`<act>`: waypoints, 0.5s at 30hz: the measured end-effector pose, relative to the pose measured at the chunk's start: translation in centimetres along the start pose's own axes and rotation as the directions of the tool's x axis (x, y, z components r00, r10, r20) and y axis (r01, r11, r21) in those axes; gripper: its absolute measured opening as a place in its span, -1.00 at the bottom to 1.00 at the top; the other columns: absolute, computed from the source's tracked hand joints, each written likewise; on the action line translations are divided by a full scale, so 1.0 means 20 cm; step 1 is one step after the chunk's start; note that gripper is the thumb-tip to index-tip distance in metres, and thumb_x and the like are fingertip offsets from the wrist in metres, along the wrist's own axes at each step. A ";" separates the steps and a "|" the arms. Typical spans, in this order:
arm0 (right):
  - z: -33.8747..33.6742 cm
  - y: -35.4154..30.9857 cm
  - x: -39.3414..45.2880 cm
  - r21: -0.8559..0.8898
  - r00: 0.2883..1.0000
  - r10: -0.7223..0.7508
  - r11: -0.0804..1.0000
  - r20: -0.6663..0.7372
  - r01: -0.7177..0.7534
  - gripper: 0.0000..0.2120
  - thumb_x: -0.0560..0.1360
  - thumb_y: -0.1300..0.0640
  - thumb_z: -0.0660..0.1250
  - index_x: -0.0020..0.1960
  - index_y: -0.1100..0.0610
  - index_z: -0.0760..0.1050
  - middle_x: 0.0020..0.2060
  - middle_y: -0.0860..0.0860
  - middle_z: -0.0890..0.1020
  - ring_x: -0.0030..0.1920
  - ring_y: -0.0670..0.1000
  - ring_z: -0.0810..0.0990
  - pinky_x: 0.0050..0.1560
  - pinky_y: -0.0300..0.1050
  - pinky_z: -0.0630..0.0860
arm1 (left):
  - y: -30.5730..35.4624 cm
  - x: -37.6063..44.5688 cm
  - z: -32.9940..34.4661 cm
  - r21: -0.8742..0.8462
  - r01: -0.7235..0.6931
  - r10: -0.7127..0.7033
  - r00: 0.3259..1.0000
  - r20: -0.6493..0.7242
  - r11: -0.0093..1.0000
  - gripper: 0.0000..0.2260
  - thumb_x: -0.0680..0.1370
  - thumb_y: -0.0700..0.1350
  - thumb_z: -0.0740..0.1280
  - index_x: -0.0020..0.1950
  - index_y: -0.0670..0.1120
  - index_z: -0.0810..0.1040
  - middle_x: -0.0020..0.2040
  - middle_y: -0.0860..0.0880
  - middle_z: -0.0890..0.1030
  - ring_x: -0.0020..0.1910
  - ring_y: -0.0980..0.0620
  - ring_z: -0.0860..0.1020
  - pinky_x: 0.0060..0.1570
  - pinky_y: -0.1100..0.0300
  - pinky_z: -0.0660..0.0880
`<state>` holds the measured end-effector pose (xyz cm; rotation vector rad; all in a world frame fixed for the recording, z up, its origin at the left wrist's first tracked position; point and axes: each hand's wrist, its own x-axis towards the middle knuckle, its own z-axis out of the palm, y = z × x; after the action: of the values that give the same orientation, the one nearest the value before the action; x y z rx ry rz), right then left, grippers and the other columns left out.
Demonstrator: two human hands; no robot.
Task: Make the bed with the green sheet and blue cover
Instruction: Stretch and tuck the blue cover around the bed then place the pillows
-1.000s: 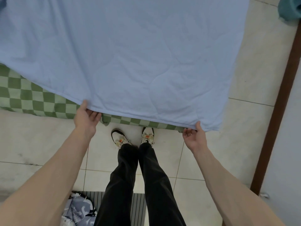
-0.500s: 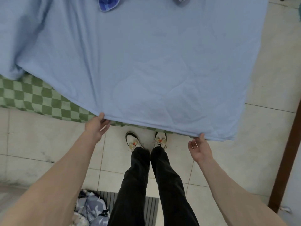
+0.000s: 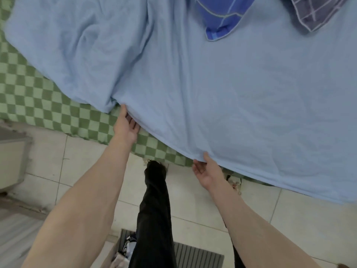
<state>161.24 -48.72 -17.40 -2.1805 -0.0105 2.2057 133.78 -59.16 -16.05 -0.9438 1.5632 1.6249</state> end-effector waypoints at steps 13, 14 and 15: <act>0.90 0.65 0.02 0.116 0.970 -0.033 0.991 -0.243 0.063 -0.83 0.59 0.00 0.36 0.02 0.10 0.52 -0.40 -0.02 0.44 -0.58 -0.13 0.38 -0.27 -0.18 0.59 | 0.36 0.19 -0.67 0.222 0.204 -0.194 0.979 -0.065 0.954 -0.91 0.62 -0.05 0.37 0.02 -0.06 0.59 -0.15 -0.01 0.59 -0.31 0.11 0.50 -0.19 0.19 0.54; 0.93 0.65 0.00 0.143 0.963 -0.026 0.987 -0.269 0.067 -0.82 0.59 -0.02 0.37 0.01 0.10 0.51 -0.40 -0.02 0.43 -0.60 -0.13 0.38 -0.30 -0.18 0.60 | 0.39 0.19 -0.66 0.227 0.219 -0.214 0.976 -0.044 0.949 -0.90 0.61 -0.05 0.38 0.05 -0.05 0.61 -0.12 -0.02 0.62 -0.28 0.09 0.53 -0.16 0.15 0.54; 0.96 0.65 -0.01 0.179 0.959 -0.020 0.981 -0.282 0.073 -0.82 0.57 -0.03 0.38 -0.01 0.09 0.51 -0.40 -0.02 0.46 -0.60 -0.13 0.40 -0.33 -0.18 0.60 | 0.44 0.21 -0.65 0.242 0.220 -0.223 0.975 -0.016 0.945 -0.88 0.60 -0.04 0.39 0.09 -0.04 0.62 -0.06 -0.02 0.65 -0.24 0.06 0.57 -0.14 0.13 0.54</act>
<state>141.77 -61.29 -17.42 -2.3334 0.1467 1.7745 124.70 -72.54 -15.41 -0.9378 1.5447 1.2493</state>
